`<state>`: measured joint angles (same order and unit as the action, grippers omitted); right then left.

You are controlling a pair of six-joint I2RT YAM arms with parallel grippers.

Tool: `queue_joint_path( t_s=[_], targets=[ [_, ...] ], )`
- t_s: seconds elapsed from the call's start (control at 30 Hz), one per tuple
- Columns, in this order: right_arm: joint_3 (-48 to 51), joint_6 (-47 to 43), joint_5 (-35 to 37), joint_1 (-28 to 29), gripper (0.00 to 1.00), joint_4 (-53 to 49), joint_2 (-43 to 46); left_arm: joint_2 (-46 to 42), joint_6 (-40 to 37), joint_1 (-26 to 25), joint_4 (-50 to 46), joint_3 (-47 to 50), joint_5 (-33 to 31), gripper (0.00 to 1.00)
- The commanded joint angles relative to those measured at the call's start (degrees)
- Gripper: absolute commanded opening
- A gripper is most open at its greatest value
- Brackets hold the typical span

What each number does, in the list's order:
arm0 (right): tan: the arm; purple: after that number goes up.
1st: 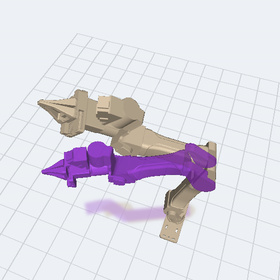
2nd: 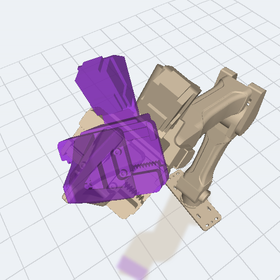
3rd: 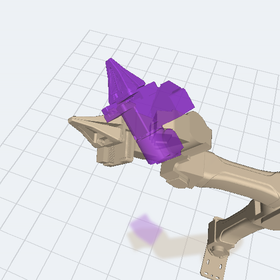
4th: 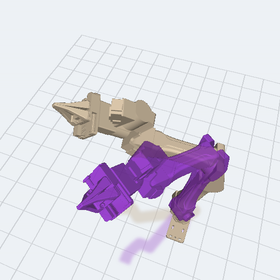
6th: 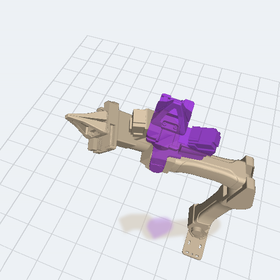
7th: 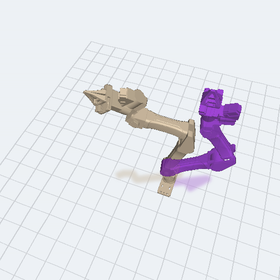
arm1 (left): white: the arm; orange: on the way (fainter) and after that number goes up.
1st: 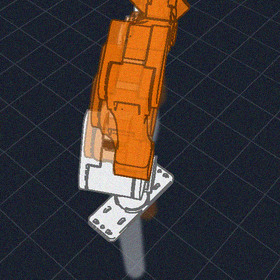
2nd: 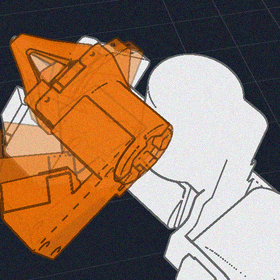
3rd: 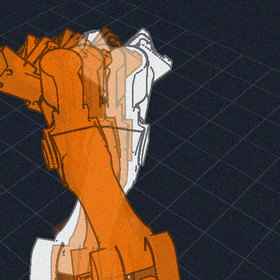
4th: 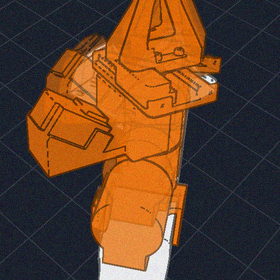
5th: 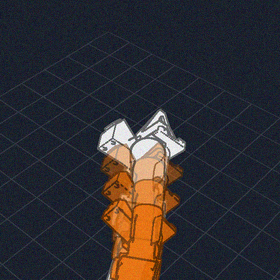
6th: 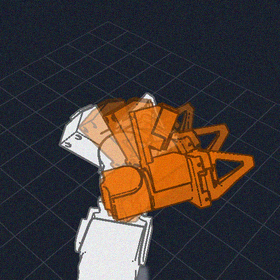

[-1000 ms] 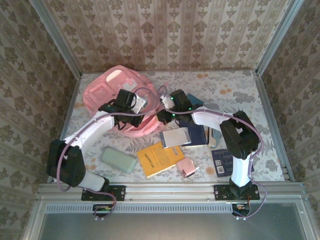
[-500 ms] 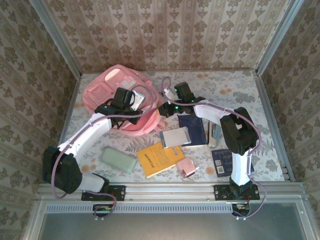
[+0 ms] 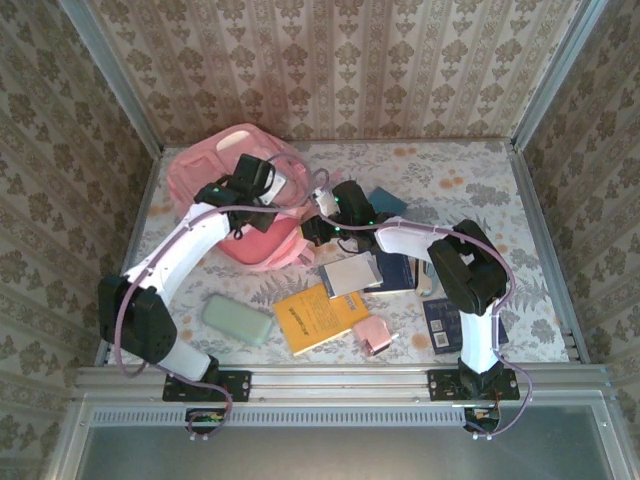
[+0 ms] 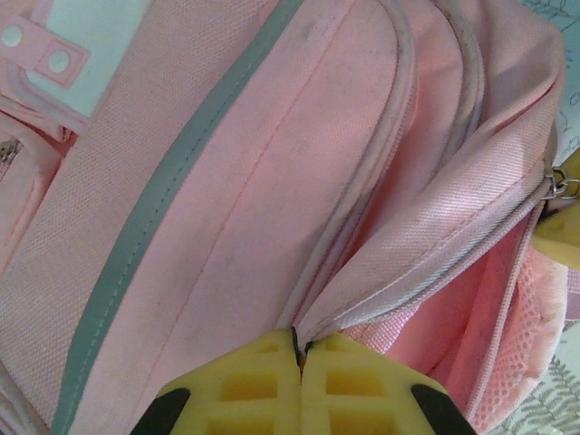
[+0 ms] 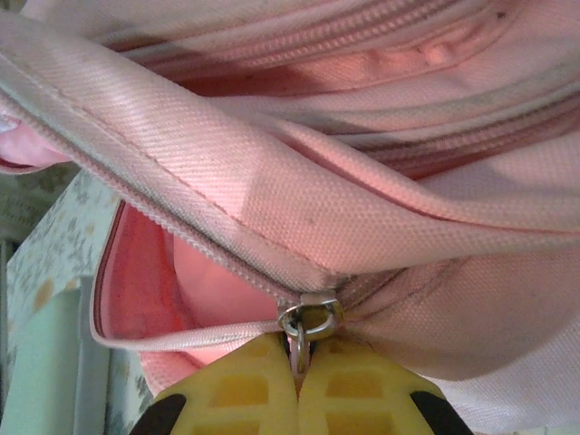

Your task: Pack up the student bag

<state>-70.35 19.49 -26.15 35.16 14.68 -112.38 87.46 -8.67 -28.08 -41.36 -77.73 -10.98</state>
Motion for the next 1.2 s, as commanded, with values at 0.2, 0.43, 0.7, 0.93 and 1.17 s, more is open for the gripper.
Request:
queue_joint_path(
  t_s=[0.2,0.43,0.7,0.93,1.17],
  targets=[
    [10.1,15.6,11.3,4.0,0.00,20.0,0.6,3.3,-1.7,-5.5,9.1,-8.7,1.8,0.00],
    [10.1,16.0,13.9,7.8,0.00,21.5,-0.6,1.6,1.7,-7.2,9.0,-6.8,0.4,0.03],
    [8.2,20.7,15.7,11.0,0.00,23.6,-1.7,-11.3,25.3,4.9,3.3,5.9,12.6,0.34],
    [3.1,21.7,15.0,13.9,0.00,22.6,-4.9,-29.6,52.7,15.6,6.5,21.4,22.3,0.50],
    [-0.8,21.4,14.9,16.3,0.00,21.8,-7.6,-33.9,86.0,18.6,8.8,36.7,27.5,0.61]
  ],
)
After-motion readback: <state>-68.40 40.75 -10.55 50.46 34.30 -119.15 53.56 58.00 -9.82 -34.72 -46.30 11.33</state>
